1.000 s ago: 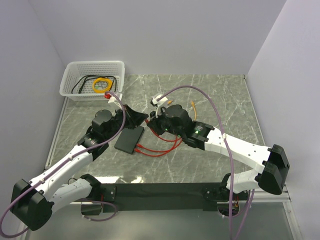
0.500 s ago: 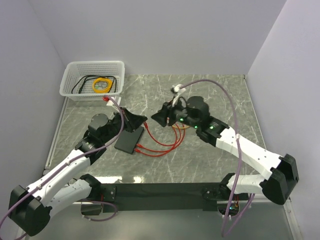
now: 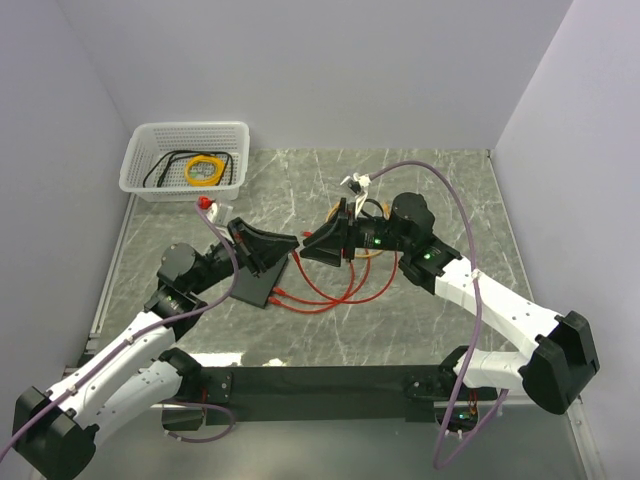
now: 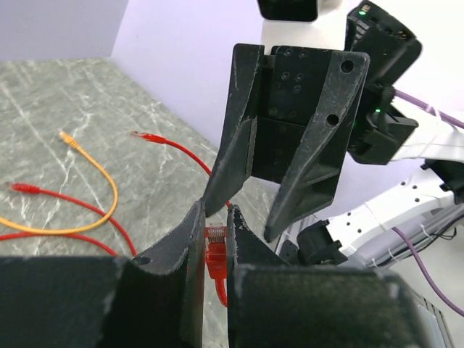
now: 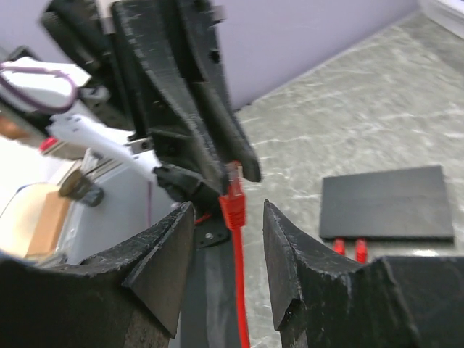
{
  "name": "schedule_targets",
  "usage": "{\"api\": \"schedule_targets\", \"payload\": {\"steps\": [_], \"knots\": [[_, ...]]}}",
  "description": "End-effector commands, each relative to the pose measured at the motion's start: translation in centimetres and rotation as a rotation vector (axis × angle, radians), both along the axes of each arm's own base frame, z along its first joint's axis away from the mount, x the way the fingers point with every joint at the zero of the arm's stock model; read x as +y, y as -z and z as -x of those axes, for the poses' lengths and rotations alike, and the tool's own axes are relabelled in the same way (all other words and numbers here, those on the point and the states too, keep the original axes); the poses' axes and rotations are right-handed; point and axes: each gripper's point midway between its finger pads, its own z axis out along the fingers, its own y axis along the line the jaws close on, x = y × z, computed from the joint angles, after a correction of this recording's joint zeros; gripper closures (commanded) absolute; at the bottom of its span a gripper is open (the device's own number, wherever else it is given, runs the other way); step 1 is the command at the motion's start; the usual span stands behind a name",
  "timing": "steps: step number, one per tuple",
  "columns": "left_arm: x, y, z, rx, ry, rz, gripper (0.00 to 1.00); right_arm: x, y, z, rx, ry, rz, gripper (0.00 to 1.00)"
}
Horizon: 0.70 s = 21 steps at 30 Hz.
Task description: Insert the plug into the switch port
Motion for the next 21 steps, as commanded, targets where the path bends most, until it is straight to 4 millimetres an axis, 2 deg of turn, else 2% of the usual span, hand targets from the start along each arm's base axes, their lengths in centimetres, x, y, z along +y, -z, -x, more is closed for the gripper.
{"api": "schedule_targets", "payload": {"steps": [1,13,19,21], "knots": [[0.2,-2.6,1.2,-0.111,0.037,0.052,0.99,0.1,-1.8,1.5,-0.048,-0.104,-0.065,0.50],[0.2,-3.1,1.5,-0.124,0.048,0.085,1.00,0.7,-0.7,0.7,-0.010,-0.104,-0.048,0.51],[0.0,-3.0,1.5,-0.118,0.054,0.092,0.99,0.9,-0.8,0.8,-0.006,-0.112,-0.055,0.55],[0.1,-3.0,1.3,-0.115,0.050,0.096,0.99,0.9,-0.9,0.8,-0.005,-0.117,-0.058,0.59]]}}
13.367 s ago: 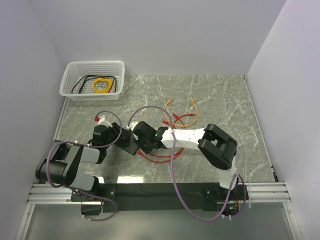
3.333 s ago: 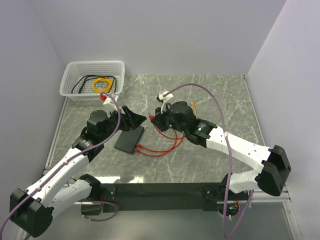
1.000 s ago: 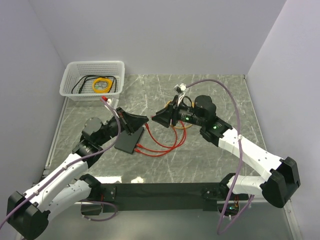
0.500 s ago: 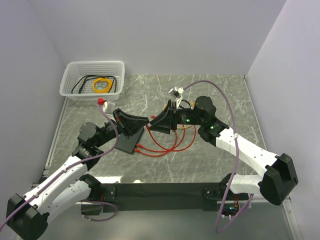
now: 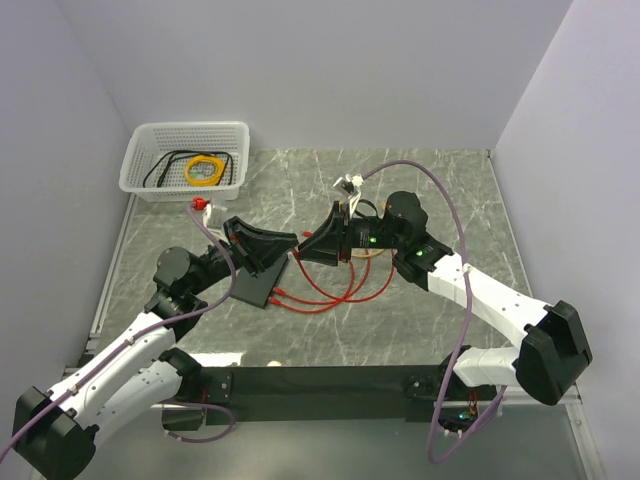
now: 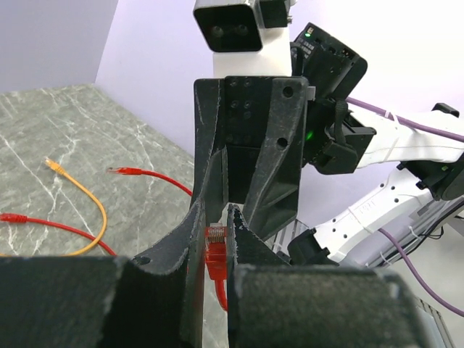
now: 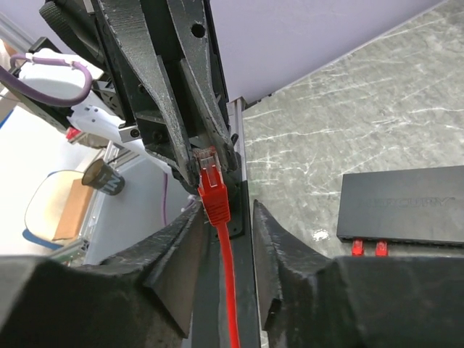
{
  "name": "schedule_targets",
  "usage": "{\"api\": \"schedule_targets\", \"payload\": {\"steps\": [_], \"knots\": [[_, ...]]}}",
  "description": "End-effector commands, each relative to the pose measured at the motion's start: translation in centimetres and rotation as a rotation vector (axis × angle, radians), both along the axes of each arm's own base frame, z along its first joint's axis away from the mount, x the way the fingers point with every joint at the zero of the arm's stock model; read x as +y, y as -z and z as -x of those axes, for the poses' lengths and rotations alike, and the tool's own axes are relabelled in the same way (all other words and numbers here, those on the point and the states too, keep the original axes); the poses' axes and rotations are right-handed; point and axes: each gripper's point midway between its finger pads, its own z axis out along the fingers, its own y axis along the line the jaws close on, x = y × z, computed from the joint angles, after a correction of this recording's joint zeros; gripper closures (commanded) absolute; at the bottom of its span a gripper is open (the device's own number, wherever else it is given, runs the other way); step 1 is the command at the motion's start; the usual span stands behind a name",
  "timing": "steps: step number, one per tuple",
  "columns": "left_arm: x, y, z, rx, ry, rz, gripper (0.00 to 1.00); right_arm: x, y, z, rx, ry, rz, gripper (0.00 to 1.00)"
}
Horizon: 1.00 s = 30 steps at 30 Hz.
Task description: Insert the plug into the switch port
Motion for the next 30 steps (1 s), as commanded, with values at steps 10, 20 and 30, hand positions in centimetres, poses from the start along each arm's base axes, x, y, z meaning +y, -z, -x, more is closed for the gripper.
{"api": "schedule_targets", "payload": {"steps": [10,20,30], "knots": [[0.02,-1.41,0.59,-0.051,0.025,0.055,1.00,0.29,-1.50,-0.03,-0.031,-0.030,-0.050,0.64],[-0.10,-1.37,0.63,-0.051,0.035,0.070,0.99,0.42,-1.48,0.04,-0.024,-0.043,-0.056,0.66],[0.05,-1.50,0.60,-0.059,0.026,0.081,1.00,0.49,-1.15,0.37,-0.019,-0.068,-0.049,0.68]]}}
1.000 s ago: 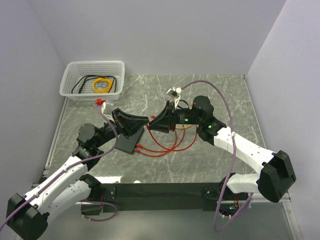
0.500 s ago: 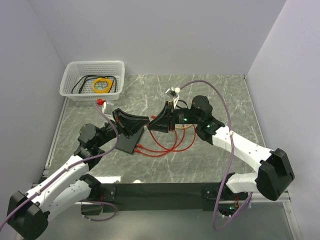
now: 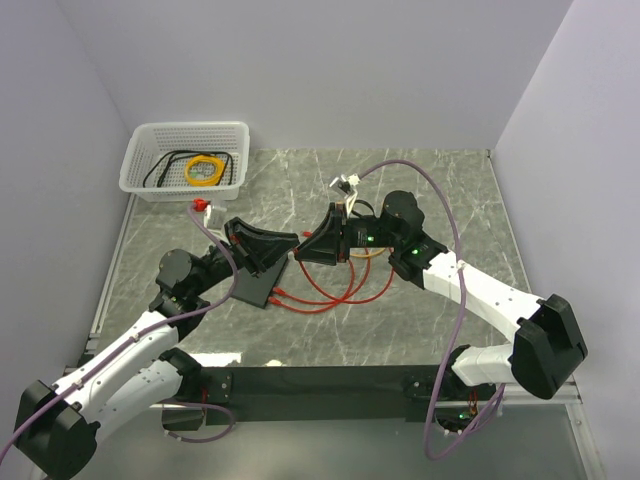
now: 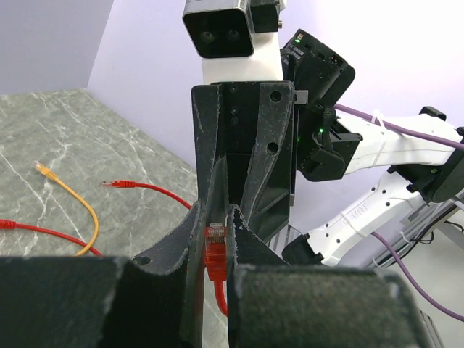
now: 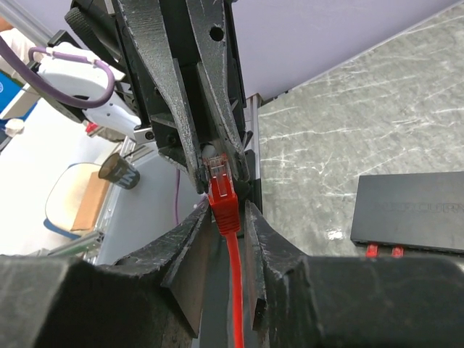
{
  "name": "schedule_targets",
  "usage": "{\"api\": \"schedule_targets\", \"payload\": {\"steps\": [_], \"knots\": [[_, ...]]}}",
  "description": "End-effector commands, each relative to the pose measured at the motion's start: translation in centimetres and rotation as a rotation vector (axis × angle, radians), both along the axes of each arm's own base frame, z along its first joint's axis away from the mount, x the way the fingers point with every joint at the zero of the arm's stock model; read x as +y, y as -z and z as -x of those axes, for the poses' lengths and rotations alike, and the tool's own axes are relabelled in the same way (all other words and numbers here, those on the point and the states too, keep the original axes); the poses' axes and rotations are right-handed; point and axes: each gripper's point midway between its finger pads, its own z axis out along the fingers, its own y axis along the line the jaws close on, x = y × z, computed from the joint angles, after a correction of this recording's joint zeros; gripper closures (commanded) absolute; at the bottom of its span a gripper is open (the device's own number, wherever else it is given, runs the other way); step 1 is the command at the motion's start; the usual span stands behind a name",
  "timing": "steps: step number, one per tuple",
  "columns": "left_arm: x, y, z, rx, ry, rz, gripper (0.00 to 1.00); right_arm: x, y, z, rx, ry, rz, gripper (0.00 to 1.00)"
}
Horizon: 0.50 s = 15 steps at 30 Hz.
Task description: Insert the plug into the switch port
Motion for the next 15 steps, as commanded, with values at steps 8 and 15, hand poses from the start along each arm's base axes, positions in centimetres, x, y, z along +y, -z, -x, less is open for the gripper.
{"api": "schedule_targets", "payload": {"steps": [8,15], "knots": [[0.16,-1.68,0.65,-0.063,0.017,0.047,1.00,-0.03,-1.30,0.10,-0.042,-0.020,-0.034,0.73],[0.12,-1.91,0.64,-0.071,0.021,0.062,0.99,0.02,-1.41,0.81,-0.049,-0.057,-0.041,0.79]]}}
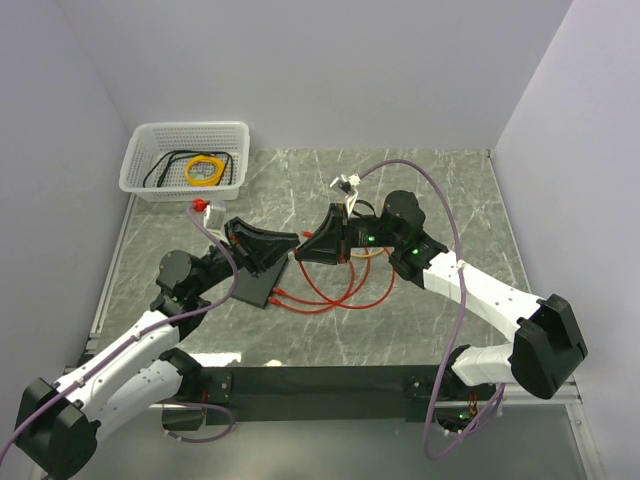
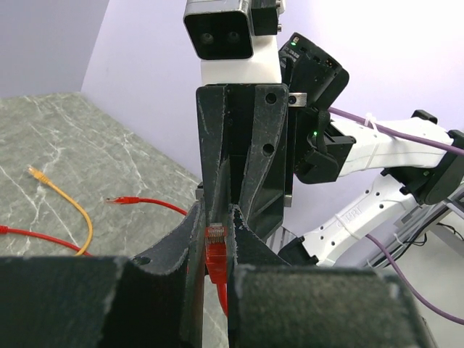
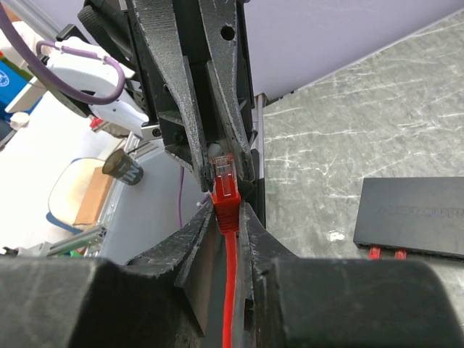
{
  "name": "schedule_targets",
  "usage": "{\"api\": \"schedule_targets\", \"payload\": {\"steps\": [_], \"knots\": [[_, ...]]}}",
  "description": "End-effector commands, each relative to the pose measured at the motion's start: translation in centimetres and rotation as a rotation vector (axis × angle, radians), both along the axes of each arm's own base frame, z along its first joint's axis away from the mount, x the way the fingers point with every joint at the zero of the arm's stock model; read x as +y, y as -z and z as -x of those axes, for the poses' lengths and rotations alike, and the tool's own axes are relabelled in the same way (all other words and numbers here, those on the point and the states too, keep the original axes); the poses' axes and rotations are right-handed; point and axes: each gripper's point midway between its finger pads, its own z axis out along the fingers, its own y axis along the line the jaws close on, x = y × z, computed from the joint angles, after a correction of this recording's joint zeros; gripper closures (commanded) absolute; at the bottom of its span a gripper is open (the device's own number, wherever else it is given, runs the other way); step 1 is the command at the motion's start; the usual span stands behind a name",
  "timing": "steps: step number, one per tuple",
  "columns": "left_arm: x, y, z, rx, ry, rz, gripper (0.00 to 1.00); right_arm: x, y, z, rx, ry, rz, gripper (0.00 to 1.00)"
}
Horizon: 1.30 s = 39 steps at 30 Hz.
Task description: Insert the plug into the switch port
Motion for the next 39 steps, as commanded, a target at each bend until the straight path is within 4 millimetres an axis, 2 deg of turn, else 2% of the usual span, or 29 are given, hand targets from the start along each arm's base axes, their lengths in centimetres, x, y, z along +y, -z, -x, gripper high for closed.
{"api": "schedule_targets", "payload": {"steps": [1,10,18,21,25,29,33,34,35,38,39], "knots": [[0.1,-1.7,0.5,-0.066,0.014,0.049,0.99,0.1,-1.3,0.6,-0.041,-0.037,-0.034,0.78],[0.0,-1.8,0.5,-0.070,0.022,0.066,0.99,0.1,-1.1,0.9,-0.042,-0.056,-0.030,0.72],[0.1,-1.8,0.5,-0.067,0.018,0.067,0.99,0.1,-1.0,1.0,-0.041,-0.060,-0.031,0.71],[0.1,-1.8,0.5,-0.066,0.016,0.067,0.99,0.1,-1.0,1.0,-0.043,-0.054,-0.033,0.75],[0.1,-1.6,0.4,-0.061,0.014,0.067,0.99,0.0,-1.2,1.0,-0.051,-0.048,-0.041,0.85],[0.1,-1.5,0.4,-0.055,0.012,0.063,1.00,0.0,-1.3,1.0,-0.051,-0.045,-0.044,0.87],[0.1,-1.1,0.1,-0.042,0.004,0.054,0.99,-0.2,-1.6,1.0,-0.059,-0.029,-0.049,0.95],[0.1,-0.8,0.0,-0.034,0.000,0.045,0.98,-0.2,-1.5,0.9,-0.059,-0.024,-0.046,1.00],[0.1,-0.7,-0.1,-0.027,-0.007,0.041,0.95,-0.2,-1.5,0.9,-0.059,-0.018,-0.042,1.00],[0.4,-0.1,-0.3,-0.010,-0.028,0.029,0.80,-0.1,-0.7,-0.5,-0.042,0.052,0.002,1.00],[0.4,0.1,-0.3,-0.007,-0.032,0.024,0.71,-0.1,0.1,-1.3,-0.023,0.098,0.038,1.00]]}}
